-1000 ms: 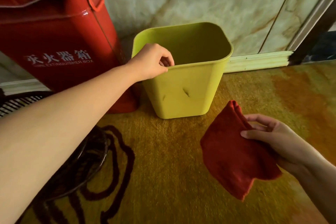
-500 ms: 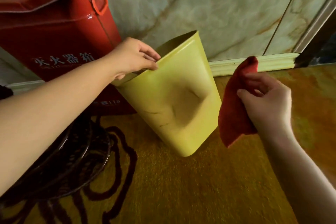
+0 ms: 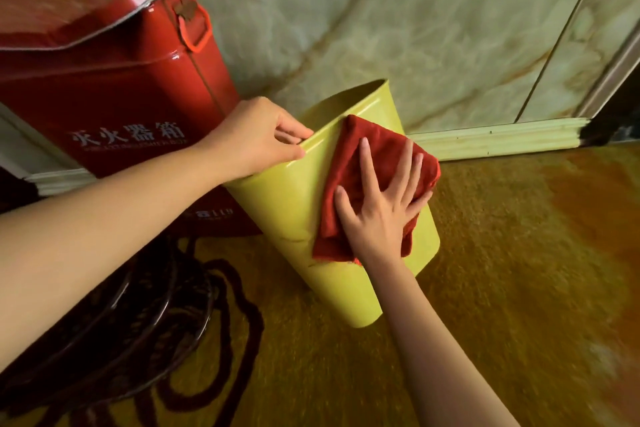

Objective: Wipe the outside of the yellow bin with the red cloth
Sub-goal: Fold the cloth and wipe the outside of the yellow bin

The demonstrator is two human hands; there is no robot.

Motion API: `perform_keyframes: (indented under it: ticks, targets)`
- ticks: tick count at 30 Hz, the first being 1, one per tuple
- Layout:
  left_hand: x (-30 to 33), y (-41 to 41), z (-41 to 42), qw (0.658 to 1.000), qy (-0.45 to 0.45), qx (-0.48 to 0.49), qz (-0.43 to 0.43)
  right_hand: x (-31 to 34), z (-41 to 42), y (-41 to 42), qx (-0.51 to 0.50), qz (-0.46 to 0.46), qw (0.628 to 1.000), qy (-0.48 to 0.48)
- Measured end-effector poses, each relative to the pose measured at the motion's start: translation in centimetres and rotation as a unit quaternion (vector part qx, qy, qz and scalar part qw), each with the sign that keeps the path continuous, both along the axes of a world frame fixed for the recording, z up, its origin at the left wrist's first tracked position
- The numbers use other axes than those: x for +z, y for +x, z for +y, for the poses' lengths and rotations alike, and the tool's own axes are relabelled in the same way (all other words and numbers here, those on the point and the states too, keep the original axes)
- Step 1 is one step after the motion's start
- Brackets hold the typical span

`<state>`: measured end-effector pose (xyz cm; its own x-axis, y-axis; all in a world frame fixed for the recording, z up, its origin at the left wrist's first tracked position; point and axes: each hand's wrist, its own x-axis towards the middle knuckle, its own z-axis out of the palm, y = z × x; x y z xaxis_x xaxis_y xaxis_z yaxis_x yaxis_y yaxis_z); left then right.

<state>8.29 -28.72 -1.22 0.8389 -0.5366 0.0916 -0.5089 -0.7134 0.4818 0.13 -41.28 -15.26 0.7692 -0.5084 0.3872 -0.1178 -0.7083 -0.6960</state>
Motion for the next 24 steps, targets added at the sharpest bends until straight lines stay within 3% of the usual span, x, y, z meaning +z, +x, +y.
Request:
perform_keyframes:
  ticks: [4, 6, 12, 17, 20, 24]
  targets:
    - [1.1, 0.4, 1.9, 0.981, 0.103, -0.078, 0.144, -1.2, -1.0, 1.3, 0.070, 0.018, 0.997, 0.014]
    - [1.3, 0.0, 2.4, 0.971, 0.162, -0.103, 0.142, -1.4, -1.2, 1.7, 0.065, 0.017, 0.998, 0.012]
    - [0.7, -0.7, 4.2, 0.990, 0.009, -0.060, 0.124, -2.7, -1.3, 1.5, 0.044, 0.004, 0.999, 0.014]
    - [0.5, -0.7, 4.4, 0.997, 0.029, -0.030, 0.072, -3.8, 0.0, -1.5, 0.023, 0.029, 0.997, 0.066]
    - [0.7, -0.2, 4.0, 0.994, 0.058, -0.068, 0.067, -4.0, 4.8, -2.3, 0.035, 0.008, 0.999, 0.018]
    - [0.7, 1.3, 2.7, 0.994, 0.066, -0.064, 0.055, -3.8, 0.6, 1.4, 0.020, -0.006, 1.000, 0.019]
